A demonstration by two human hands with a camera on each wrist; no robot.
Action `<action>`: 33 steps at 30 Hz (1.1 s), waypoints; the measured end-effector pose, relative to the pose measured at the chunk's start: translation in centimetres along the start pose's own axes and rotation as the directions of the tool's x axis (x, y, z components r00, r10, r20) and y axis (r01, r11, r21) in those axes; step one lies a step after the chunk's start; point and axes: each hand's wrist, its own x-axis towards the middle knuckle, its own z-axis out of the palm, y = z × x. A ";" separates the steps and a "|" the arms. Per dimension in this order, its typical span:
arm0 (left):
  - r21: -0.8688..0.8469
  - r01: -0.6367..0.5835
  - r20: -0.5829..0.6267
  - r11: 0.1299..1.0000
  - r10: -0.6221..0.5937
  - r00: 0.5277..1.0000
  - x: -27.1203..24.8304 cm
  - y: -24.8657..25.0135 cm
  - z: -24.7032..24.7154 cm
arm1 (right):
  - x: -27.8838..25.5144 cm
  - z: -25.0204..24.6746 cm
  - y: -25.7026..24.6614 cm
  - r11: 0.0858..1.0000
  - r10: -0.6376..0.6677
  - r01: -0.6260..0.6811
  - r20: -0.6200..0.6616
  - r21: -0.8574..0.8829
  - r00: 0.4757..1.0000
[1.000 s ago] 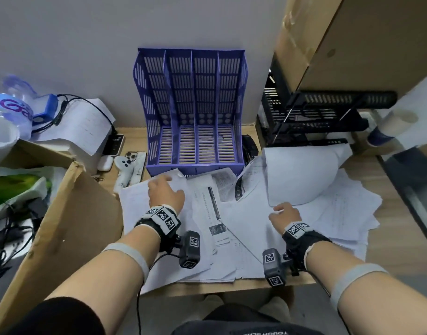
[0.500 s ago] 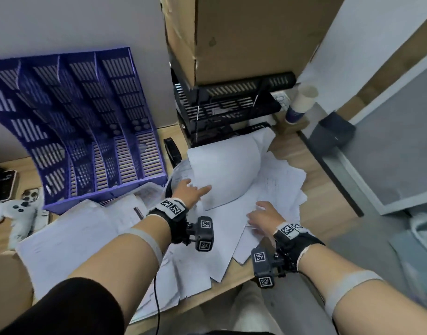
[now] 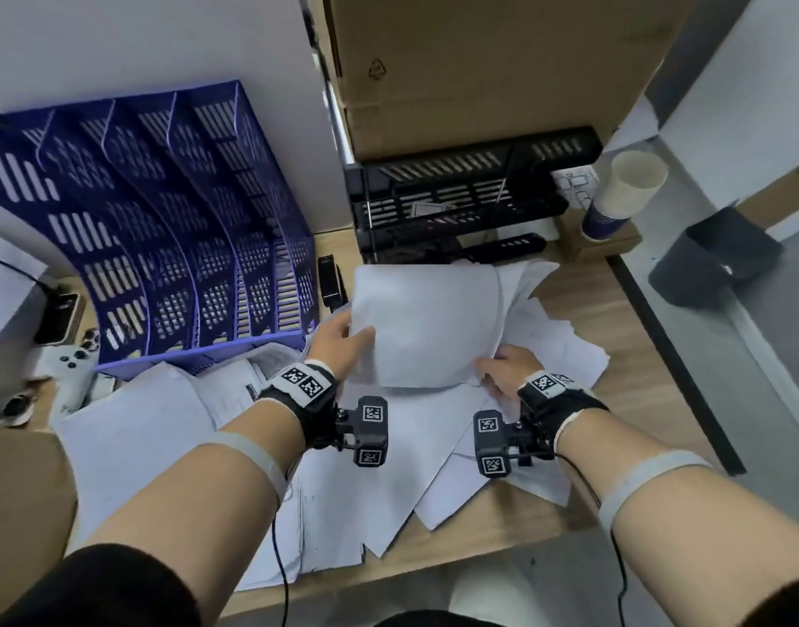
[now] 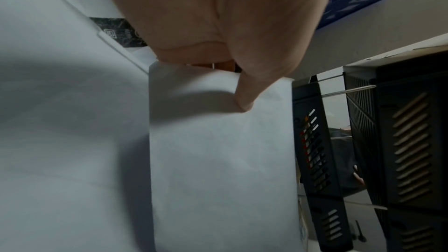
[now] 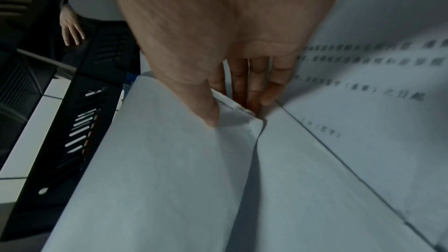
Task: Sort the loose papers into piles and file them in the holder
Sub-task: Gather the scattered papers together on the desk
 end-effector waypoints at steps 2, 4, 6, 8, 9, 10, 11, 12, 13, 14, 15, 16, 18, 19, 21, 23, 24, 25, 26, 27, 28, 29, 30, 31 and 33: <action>0.124 0.010 -0.081 0.992 0.000 0.997 0.2 0.3 -0.1 | -0.6 -0.1 -0.7 0.999 -0.041 0.041 -0.001 -0.018 0.999; 0.310 0.053 -0.151 0.949 -0.006 0.989 0.2 0.7 -0.1 | -1.3 -0.3 -1.6 0.992 -0.122 0.122 -0.027 -0.028 0.992; 0.470 -0.038 -0.141 0.882 0.117 0.983 -0.4 1.7 0.3 | -2.0 -0.5 -3.0 0.979 -0.203 0.205 -0.087 0.012 0.975; 0.498 -0.245 0.035 0.832 0.263 0.964 -2.1 3.8 1.4 | -3.0 -1.0 -5.1 0.952 -0.261 0.282 -0.166 0.116 0.951; 0.474 -0.322 0.137 0.820 0.293 0.946 -3.0 4.7 1.9 | -3.9 -1.3 -6.5 0.929 -0.294 0.328 -0.198 0.170 0.935; 0.481 -0.387 0.207 0.787 0.327 0.922 -4.0 5.6 2.3 | -4.7 -1.7 -8.1 0.907 -0.318 0.361 -0.210 0.216 0.925; 0.522 -0.440 0.238 0.731 0.371 0.898 -4.3 6.0 2.3 | -5.7 -2.0 -9.7 0.891 -0.345 0.388 -0.202 0.237 0.917; 0.586 -0.487 0.243 0.648 0.432 0.868 -4.5 6.6 2.2 | -6.8 -2.2 -11.4 0.886 -0.369 0.404 -0.182 0.228 0.911; 0.641 -0.514 0.230 0.570 0.496 0.837 -4.5 7.1 1.9 | -8.1 -2.3 -13.0 0.883 -0.394 0.422 -0.165 0.205 0.904; 0.681 -0.521 0.210 0.514 0.544 0.812 -4.2 7.5 1.5 | -9.3 -2.2 -14.4 0.880 -0.407 0.428 -0.139 0.205 0.903; 0.696 -0.520 0.181 0.495 0.580 0.794 -4.1 8.2 1.0 | -10.6 -2.1 -15.5 0.868 -0.411 0.421 -0.094 0.263 0.907; 0.687 -0.525 0.154 0.502 0.605 0.781 -3.9 8.8 0.4 | -12.1 -1.9 -16.6 0.838 -0.426 0.407 -0.029 0.362 0.904; 0.640 -0.566 0.127 0.520 0.655 0.745 -3.9 10.0 -1.3 | -14.5 -1.6 -18.0 0.795 -0.493 0.426 0.051 0.432 0.869; 0.596 -0.586 0.117 0.549 0.663 0.740 -4.1 10.5 -2.4 | -15.7 -1.5 -18.7 0.798 -0.530 0.480 0.043 0.364 0.847; 0.457 -0.612 0.125 0.645 0.635 0.762 -5.1 11.3 -5.1 | -16.5 -1.5 -19.2 0.772 -0.631 0.634 -0.064 0.038 0.773; 0.366 -0.598 0.177 0.713 0.578 0.797 -6.3 11.9 -8.1 | -16.2 -1.1 -19.2 0.683 -0.714 0.634 -0.148 -0.361 0.685; 0.350 -0.579 0.204 0.737 0.543 0.815 -6.9 12.0 -9.7 | -16.3 -0.6 -19.1 0.650 -0.716 0.581 -0.141 -0.489 0.683; 0.343 -0.559 0.226 0.755 0.512 0.829 -7.5 12.1 -11.4 | -16.2 0.1 -19.1 0.629 -0.702 0.554 -0.093 -0.545 0.706; 0.339 -0.535 0.236 0.774 0.481 0.845 -7.8 12.0 -13.0 | -16.0 1.1 -18.9 0.621 -0.674 0.561 -0.006 -0.547 0.739; 0.342 -0.508 0.238 0.790 0.450 0.860 -8.2 11.7 -14.8 | -15.8 2.3 -18.7 0.610 -0.639 0.581 0.099 -0.539 0.763; 0.357 -0.487 0.236 0.797 0.428 0.873 -8.4 11.2 -16.5 | -15.6 3.8 -18.3 0.617 -0.579 0.573 0.181 -0.539 0.795; 0.386 -0.466 0.224 0.796 0.409 0.884 -8.5 10.5 -18.1 | -15.4 5.3 -17.8 0.625 -0.529 0.560 0.232 -0.544 0.816; 0.432 -0.445 0.196 0.784 0.400 0.895 -8.8 9.7 -19.7 | -15.3 7.0 -17.1 0.633 -0.494 0.547 0.259 -0.548 0.830; 0.496 -0.416 0.143 0.762 0.401 0.905 -8.8 8.7 -21.2 | -14.9 8.9 -16.3 0.640 -0.480 0.548 0.276 -0.538 0.833; 0.605 -0.330 0.004 0.725 0.411 0.911 -8.4 6.3 -23.9 | -14.3 13.0 -14.7 0.671 -0.463 0.551 0.300 -0.497 0.834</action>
